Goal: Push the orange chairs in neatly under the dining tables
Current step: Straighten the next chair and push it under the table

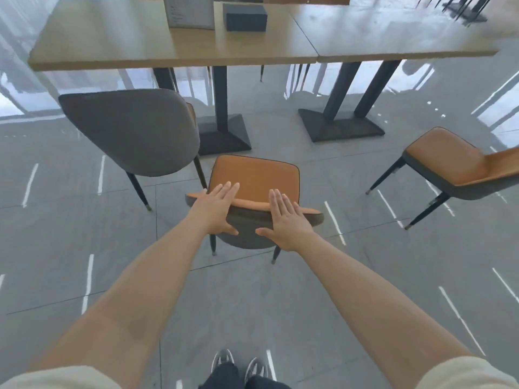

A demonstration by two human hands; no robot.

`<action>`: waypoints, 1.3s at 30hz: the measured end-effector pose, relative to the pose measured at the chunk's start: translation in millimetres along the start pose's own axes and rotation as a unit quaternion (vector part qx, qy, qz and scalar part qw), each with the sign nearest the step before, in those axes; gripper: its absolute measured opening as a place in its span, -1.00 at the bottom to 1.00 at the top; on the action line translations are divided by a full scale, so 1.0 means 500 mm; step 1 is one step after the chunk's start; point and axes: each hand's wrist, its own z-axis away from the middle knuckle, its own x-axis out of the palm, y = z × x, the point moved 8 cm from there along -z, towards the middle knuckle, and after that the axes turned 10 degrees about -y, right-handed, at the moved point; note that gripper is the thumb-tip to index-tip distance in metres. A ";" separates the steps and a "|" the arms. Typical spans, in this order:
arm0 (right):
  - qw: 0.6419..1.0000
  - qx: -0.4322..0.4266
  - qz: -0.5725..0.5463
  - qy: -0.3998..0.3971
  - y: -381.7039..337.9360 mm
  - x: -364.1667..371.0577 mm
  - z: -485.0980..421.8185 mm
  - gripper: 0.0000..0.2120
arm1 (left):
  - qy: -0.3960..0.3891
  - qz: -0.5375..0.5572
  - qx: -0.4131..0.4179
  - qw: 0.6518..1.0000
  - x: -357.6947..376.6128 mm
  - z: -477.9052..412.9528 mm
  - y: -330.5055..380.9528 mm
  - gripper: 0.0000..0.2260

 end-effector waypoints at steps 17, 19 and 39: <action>0.982 0.066 0.027 0.177 0.117 -0.042 -0.043 -0.80 | 0.090 -0.101 0.066 0.989 -0.014 -0.094 -0.024 -0.81; 0.979 0.063 0.021 0.191 0.130 -0.053 -0.053 -0.81 | 0.116 -0.074 0.087 0.987 -0.025 -0.109 -0.018 -0.84; 0.967 -0.047 0.039 0.249 0.332 -0.305 -0.327 -0.64 | 0.129 -0.039 -0.005 0.991 -0.206 -0.393 0.012 -0.78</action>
